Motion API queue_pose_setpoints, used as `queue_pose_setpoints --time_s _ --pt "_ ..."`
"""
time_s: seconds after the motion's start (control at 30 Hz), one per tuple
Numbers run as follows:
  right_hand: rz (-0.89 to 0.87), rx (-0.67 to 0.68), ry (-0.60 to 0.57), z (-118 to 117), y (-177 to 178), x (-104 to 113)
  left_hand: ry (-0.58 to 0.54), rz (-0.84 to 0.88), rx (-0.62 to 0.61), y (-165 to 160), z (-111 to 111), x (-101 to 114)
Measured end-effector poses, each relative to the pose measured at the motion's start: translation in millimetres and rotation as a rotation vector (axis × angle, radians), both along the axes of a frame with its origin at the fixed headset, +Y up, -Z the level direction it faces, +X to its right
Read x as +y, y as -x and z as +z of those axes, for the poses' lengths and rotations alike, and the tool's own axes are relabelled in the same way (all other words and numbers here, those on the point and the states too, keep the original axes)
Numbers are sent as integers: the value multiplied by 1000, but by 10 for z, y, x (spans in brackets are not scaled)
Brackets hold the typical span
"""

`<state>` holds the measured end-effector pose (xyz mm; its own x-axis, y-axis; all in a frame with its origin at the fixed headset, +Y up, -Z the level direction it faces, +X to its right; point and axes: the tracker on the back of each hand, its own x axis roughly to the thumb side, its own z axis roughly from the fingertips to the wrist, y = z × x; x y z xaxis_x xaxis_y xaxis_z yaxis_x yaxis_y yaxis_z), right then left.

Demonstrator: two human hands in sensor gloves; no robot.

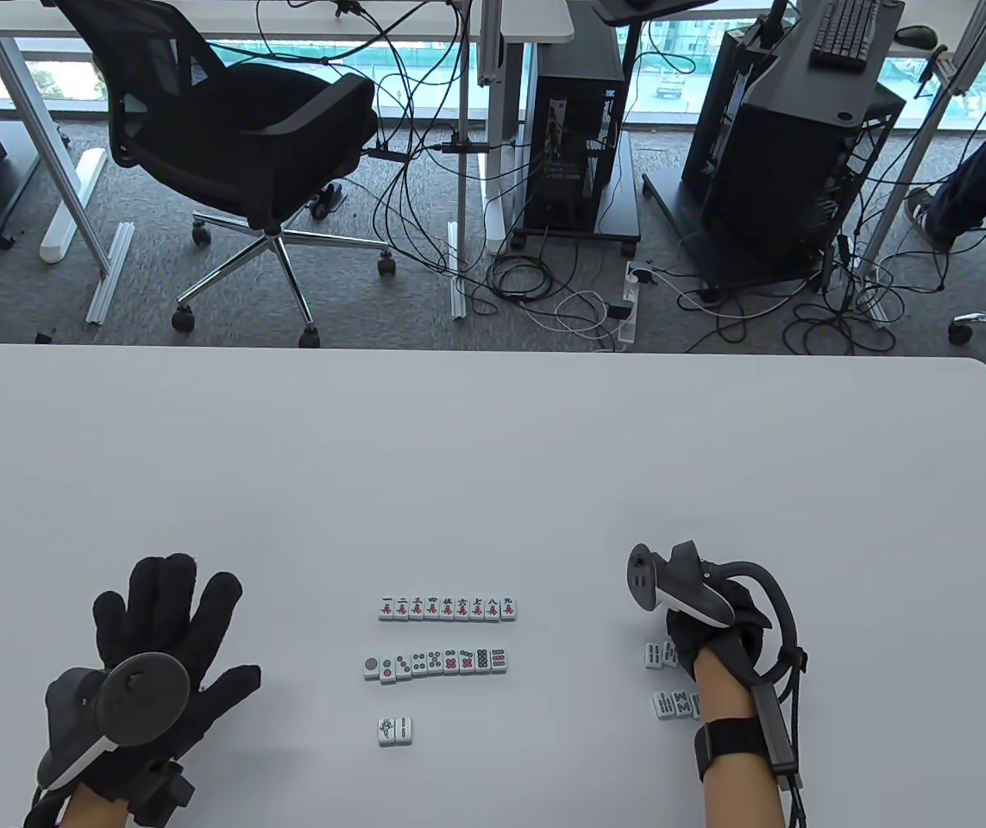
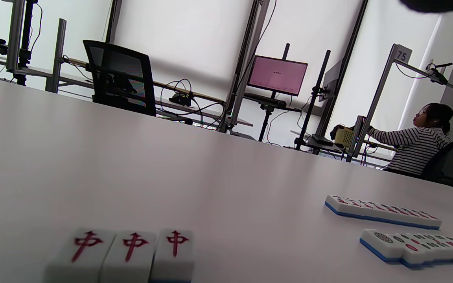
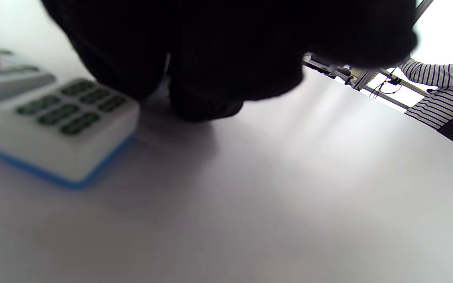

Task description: Mahjong suit sorting

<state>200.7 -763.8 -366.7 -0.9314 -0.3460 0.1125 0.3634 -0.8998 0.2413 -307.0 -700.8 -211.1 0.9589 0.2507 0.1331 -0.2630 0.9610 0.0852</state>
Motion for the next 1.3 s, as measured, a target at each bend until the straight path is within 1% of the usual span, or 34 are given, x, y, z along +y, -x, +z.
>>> queue_pose_setpoints --time_s 0.13,0.27,0.37,0.4,0.43,0.47,0.53,0.63,0.73,0.8,0.9,0.97,1.07,1.13,1.3 --pt "-22 12 7 18 -9 -1 -3 -4 -4 -7 -2 -4" --pt "-13 33 -64 55 19 28 -1 -6 -4 -5 -2 -6" --pt "-66 111 -227 158 165 174 -6 6 -4 0 0 7" --pt "-84 124 -260 191 229 220 -9 9 -7 -3 0 11" --pt "-92 131 -314 257 347 295 -13 11 -11 -10 1 15" --pt "-101 167 -360 328 470 362 -16 10 -15 -18 2 17" --pt "-149 232 -398 468 715 459 -19 0 -21 -33 9 16" --pt "-274 334 -363 743 1133 518 -17 -4 -26 -43 16 10" --pt "-366 426 -239 1050 1576 441 -15 -2 -32 -50 17 5" --pt "-376 490 -162 1200 1812 363 -15 -3 -38 -56 21 0" --pt "-336 563 -67 1348 2095 236 -18 -4 -46 -67 30 -1" --pt "-312 592 -34 1399 2217 160 -20 -1 -49 -69 33 0" --pt "-265 597 -33 1424 2327 75 -24 6 -51 -64 36 3" --pt "-243 587 -33 1413 2352 38 -27 12 -51 -60 36 2" --pt "-252 580 -20 1413 2387 -29 -33 13 -54 -57 38 -4"
